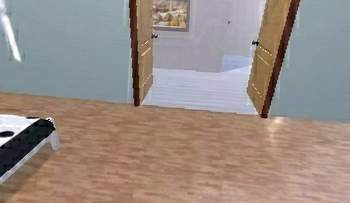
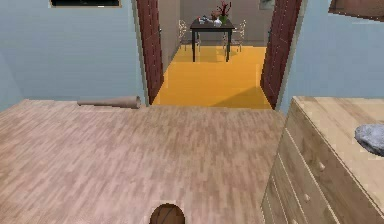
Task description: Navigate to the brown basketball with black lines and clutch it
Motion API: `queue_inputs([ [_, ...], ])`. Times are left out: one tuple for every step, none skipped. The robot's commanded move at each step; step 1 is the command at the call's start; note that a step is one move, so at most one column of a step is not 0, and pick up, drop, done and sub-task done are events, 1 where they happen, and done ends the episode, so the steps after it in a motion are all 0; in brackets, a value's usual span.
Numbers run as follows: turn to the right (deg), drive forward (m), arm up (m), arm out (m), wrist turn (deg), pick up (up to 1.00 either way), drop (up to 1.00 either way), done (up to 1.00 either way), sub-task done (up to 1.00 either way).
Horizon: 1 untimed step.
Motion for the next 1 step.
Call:
queue_inputs([
  [0.0, 0.00, 0.00, 0.00, 0.0, 1.00, 0.00, 0.00, 0.00],
])
